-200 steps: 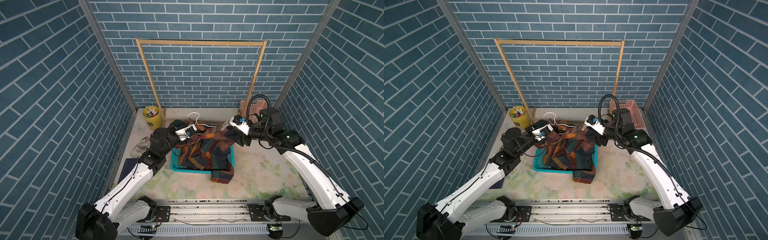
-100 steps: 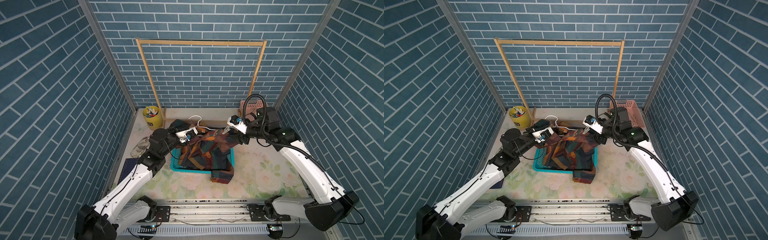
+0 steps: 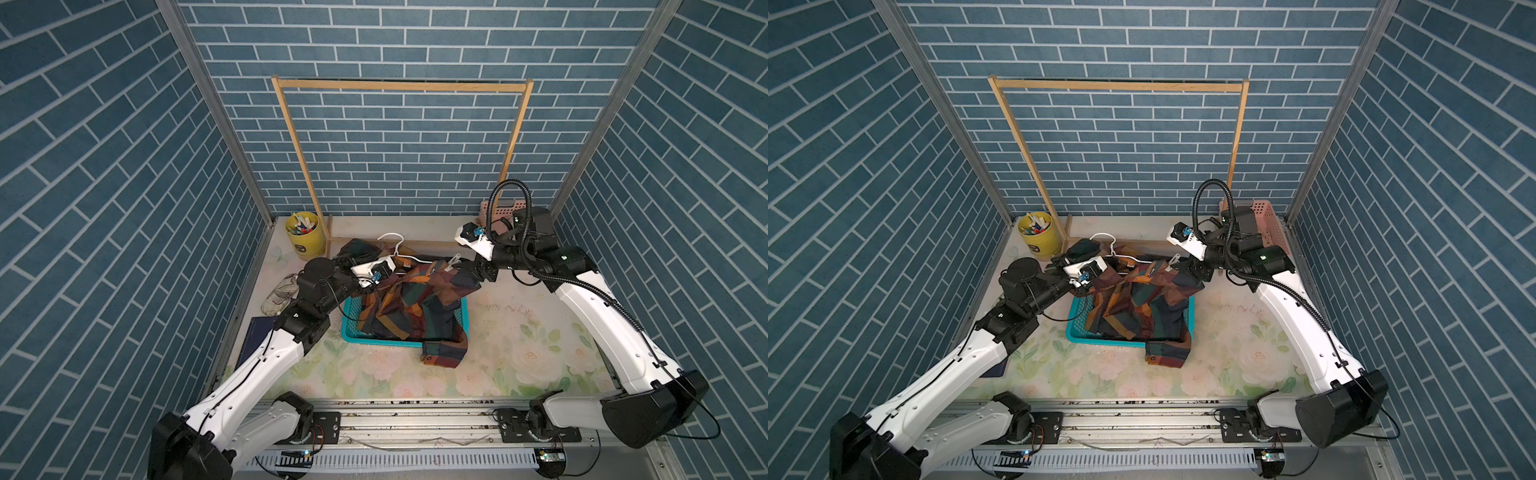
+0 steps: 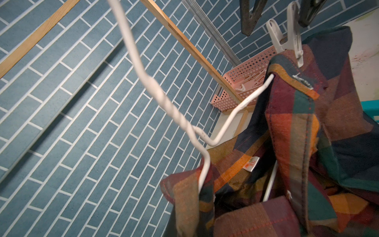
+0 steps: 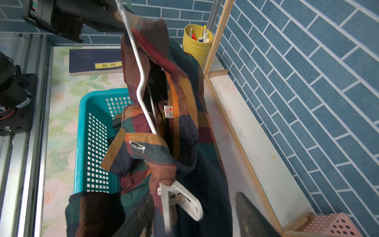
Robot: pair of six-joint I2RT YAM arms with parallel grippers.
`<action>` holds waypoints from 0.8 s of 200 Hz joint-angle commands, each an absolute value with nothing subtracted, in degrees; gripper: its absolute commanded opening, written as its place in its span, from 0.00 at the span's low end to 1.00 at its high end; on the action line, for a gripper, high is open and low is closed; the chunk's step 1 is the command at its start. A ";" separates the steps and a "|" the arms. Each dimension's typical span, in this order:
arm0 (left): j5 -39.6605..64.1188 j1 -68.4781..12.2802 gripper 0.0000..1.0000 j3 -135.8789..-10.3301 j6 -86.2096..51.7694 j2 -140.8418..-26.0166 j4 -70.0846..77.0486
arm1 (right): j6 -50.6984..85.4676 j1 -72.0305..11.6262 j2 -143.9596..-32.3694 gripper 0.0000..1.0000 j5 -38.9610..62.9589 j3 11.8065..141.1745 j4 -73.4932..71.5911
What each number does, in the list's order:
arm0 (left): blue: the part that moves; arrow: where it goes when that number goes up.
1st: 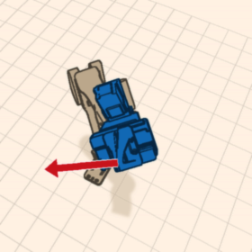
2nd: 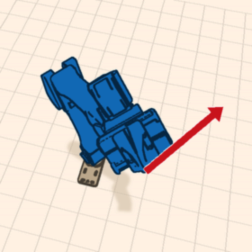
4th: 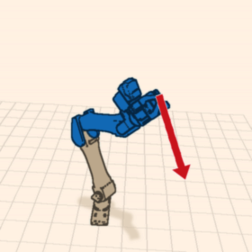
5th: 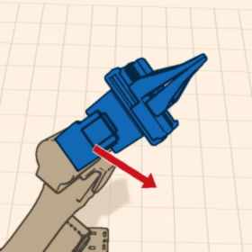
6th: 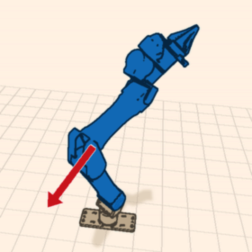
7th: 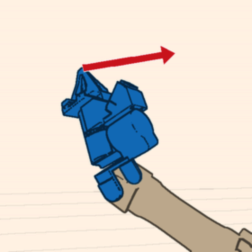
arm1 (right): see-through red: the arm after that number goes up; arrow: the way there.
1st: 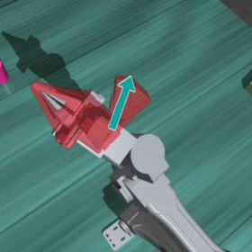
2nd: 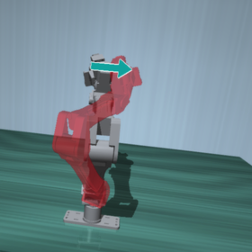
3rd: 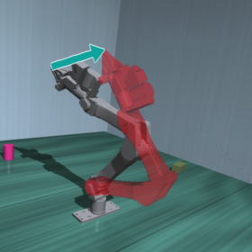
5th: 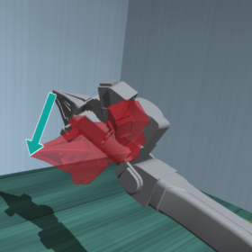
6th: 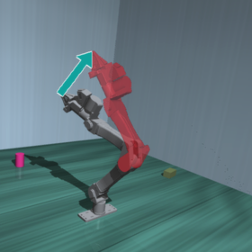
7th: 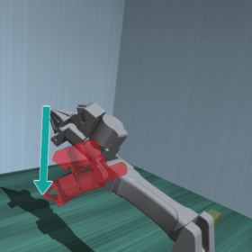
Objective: Remove the clothespins securing long-sleeve shirts to the hanger
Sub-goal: Remove the clamp from the hanger.
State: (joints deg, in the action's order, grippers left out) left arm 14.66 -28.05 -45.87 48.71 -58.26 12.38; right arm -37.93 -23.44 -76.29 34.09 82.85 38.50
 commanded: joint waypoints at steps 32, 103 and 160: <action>15.02 -28.27 0.00 -44.91 48.96 -56.86 14.41 | -39.66 -21.25 -78.34 0.63 43.24 85.51 41.61; 15.37 -28.26 0.00 -45.09 49.04 -56.65 13.82 | -37.40 -18.92 -79.84 0.62 51.90 85.56 42.12; 15.53 -28.24 0.00 -45.18 49.13 -56.51 13.40 | -35.91 -18.72 -81.78 0.62 52.32 84.77 41.03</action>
